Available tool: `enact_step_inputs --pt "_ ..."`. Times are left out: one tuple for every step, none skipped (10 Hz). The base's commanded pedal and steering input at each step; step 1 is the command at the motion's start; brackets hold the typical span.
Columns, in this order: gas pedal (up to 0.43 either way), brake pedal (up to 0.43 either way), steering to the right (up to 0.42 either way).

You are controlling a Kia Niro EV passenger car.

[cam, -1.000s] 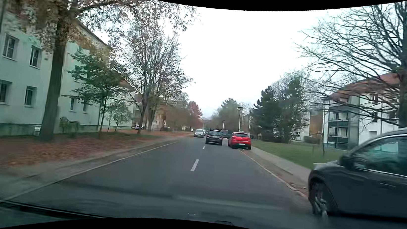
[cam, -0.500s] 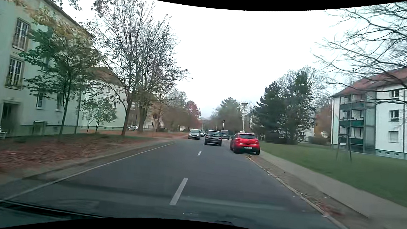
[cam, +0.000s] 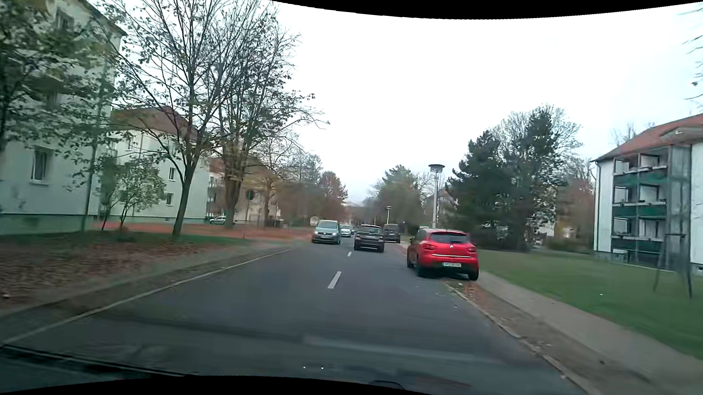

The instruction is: Follow the waypoints while adhering to traffic rules and regulations

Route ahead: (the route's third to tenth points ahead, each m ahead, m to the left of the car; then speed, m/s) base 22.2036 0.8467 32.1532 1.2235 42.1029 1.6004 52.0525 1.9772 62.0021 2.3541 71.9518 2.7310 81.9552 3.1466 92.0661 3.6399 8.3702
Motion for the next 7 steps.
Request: enact_step_inputs --pt "0.157 0.000 -0.009" --pt "0.157 0.000 -0.009" --pt "0.150 0.000 -0.010" --pt "0.150 0.000 -0.009" --pt "0.150 0.000 -0.006" --pt "0.150 0.000 -0.001" --pt "0.150 0.000 0.000"
